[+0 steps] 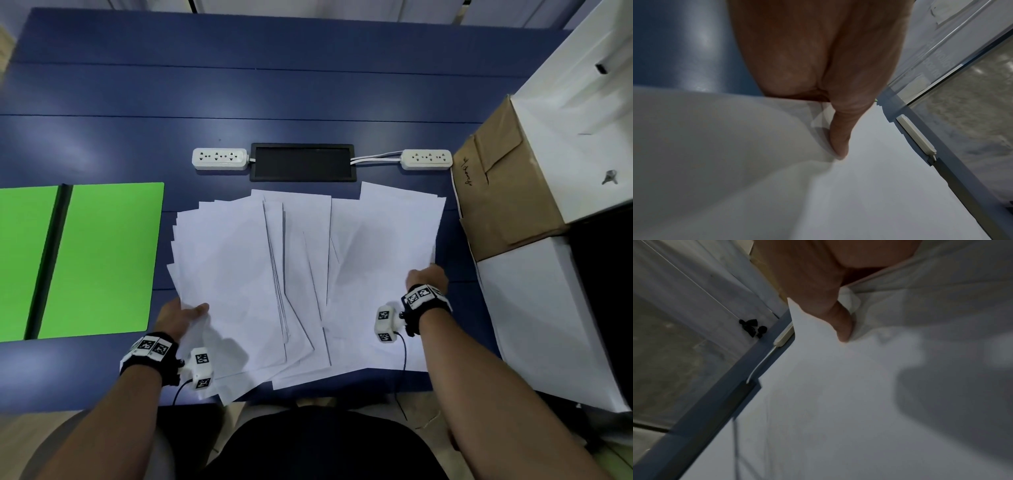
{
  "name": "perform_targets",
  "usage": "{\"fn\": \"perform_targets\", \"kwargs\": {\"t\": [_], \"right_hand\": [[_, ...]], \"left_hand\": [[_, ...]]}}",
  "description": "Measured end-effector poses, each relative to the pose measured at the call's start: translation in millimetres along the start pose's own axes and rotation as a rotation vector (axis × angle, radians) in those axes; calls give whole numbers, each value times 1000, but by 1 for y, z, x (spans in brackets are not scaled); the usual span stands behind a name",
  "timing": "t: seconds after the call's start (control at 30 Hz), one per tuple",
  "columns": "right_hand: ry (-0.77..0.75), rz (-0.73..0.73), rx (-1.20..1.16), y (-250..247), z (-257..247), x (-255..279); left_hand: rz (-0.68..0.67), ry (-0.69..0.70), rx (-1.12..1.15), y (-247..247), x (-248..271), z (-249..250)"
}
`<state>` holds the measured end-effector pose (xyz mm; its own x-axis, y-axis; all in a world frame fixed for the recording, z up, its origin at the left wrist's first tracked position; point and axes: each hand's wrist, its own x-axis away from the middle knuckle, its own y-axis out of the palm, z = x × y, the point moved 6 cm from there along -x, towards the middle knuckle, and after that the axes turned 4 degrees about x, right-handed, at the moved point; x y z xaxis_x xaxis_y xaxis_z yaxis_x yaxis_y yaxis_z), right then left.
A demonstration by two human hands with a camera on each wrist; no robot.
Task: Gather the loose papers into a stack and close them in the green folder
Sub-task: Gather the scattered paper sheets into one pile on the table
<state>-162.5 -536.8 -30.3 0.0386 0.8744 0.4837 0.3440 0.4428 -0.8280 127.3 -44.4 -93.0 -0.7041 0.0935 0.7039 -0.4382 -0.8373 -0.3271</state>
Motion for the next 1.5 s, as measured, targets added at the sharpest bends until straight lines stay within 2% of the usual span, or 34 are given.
{"fn": "perform_targets", "kwargs": {"t": [0.1,0.2,0.43,0.57,0.73,0.9,0.93,1.0,1.07,1.13,1.33,1.5], "right_hand": [[59,19,87,-13,12,-11],[39,-21,118,-12,11,-12],[-16,83,53,-12,5,-8],[-55,96,-69,-22,1,-6],[-231,108,-110,-53,-9,-7],[-421,231,-276,-106,-28,16],[-442,227,-329,-113,-32,22],[-475,125,-478,-113,-42,34],[-521,-5,-548,-97,-60,50],[-559,-126,-511,-66,-78,69],[-584,-493,-366,82,-115,146],[-449,-529,-114,156,-102,188]], "left_hand": [[2,4,-7,0,-1,0],[14,1,-7,1,-1,1],[32,8,-26,2,-1,2],[35,13,-32,4,1,5],[35,0,-47,1,-2,2],[20,-4,-53,-3,-7,-4],[21,-3,-56,-3,-5,-2],[22,11,-66,-1,-2,2],[14,5,-55,0,0,1],[10,-3,-42,-1,1,2],[-1,-70,31,0,-4,1],[31,-144,49,-2,-5,-3]]}}
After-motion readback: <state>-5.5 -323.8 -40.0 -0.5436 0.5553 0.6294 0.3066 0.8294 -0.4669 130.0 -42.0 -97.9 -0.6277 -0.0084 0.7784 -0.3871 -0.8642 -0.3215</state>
